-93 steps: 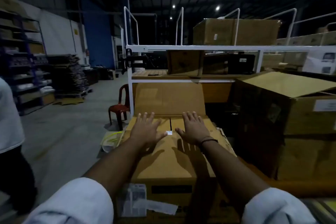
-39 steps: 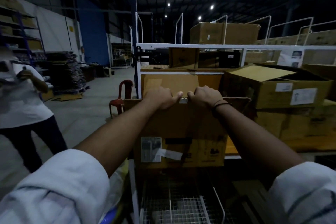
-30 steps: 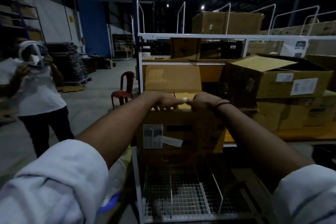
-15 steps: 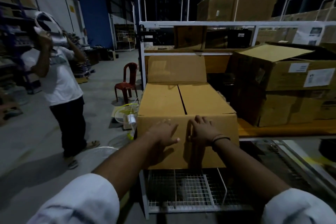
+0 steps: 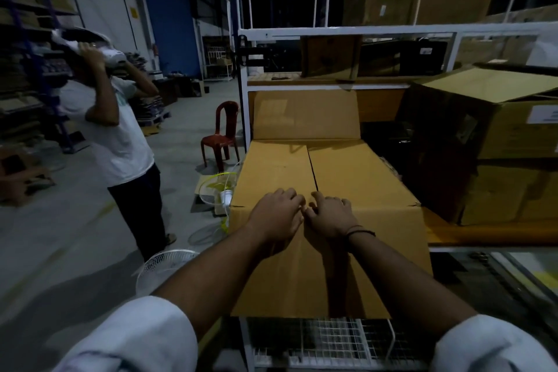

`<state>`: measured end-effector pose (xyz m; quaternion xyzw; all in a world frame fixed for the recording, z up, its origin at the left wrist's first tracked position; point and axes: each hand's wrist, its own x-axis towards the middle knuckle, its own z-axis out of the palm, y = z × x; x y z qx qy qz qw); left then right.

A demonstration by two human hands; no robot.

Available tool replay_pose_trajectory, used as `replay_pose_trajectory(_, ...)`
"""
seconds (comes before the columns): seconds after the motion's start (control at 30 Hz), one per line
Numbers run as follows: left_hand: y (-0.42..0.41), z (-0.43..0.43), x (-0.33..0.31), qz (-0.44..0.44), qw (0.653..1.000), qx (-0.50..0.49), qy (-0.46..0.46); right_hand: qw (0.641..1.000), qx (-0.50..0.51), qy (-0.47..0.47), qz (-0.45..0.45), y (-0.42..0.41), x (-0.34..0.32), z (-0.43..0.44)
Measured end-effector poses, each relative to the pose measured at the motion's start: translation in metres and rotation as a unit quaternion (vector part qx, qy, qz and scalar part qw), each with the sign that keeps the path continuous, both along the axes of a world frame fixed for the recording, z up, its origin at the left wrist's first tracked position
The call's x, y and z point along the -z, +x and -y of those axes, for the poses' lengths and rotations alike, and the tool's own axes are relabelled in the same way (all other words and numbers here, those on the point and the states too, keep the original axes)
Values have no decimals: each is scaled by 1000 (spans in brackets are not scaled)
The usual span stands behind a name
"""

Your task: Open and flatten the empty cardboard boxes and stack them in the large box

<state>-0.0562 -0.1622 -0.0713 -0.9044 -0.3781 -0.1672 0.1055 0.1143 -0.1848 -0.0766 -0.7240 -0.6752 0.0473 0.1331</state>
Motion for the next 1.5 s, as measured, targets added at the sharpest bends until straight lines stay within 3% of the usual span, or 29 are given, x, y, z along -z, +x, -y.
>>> replay_pose_trajectory(0.1, 0, -13, 5, 47, 999, 7, 16, 985, 71, 69, -139, 2, 0, -23)
replay_pose_trajectory(0.2, 7, -24, 8, 105, 992, 29, 63, 904, 110, 177, -373, 1, -13, -41)
replay_pose_trajectory(0.23, 10, -26, 6, 102, 989, 44, 98, 884, 94, 196, -415, 0, -21, -47)
replay_pose_trajectory(0.37, 13, -45, 0, -10, 959, 114, 259, 835, -20, 228, -501, -8, -48, -73)
replay_pose_trajectory(0.47, 9, -62, -3, -92, 956, 106, 257, 802, -104, 217, -547, -14, -62, -94)
replay_pose_trajectory(0.53, 8, -72, -8, -126, 967, 33, 220, 793, -152, 180, -562, -24, -67, -106)
replay_pose_trajectory(0.73, -8, -97, -14, -208, 951, -177, 149, 860, -219, 108, -449, -66, -61, -134)
replay_pose_trajectory(0.77, -13, -103, -11, -189, 953, -206, 113, 871, -225, 95, -426, -72, -59, -138)
replay_pose_trajectory(0.83, -23, -111, -8, -4, 969, -248, -2, 892, -248, 70, -373, -84, -54, -145)
replay_pose_trajectory(0.87, -28, -111, -9, 72, 959, -274, -31, 900, -263, 58, -343, -89, -50, -149)
replay_pose_trajectory(0.93, -30, -115, -4, 138, 936, -307, -101, 911, -290, 42, -291, -102, -40, -156)
replay_pose_trajectory(1.0, -35, -118, -3, 94, 929, -329, -143, 913, -302, 28, -274, -111, -29, -163)
replay_pose_trajectory(1.1, -39, -118, 5, -38, 922, -374, -91, 911, -313, 23, -267, -122, -14, -170)
replay_pose_trajectory(1.27, -49, -123, 12, 1, 923, -351, -160, 911, -302, -12, -280, -133, 0, -184)
replay_pose_trajectory(1.33, -51, -125, 12, -25, 928, -342, -143, 918, -285, -10, -274, -133, 2, -187)
replay_pose_trajectory(1.5, -49, -134, 10, -66, 925, -347, -141, 944, -129, -104, -285, -114, 5, -200)
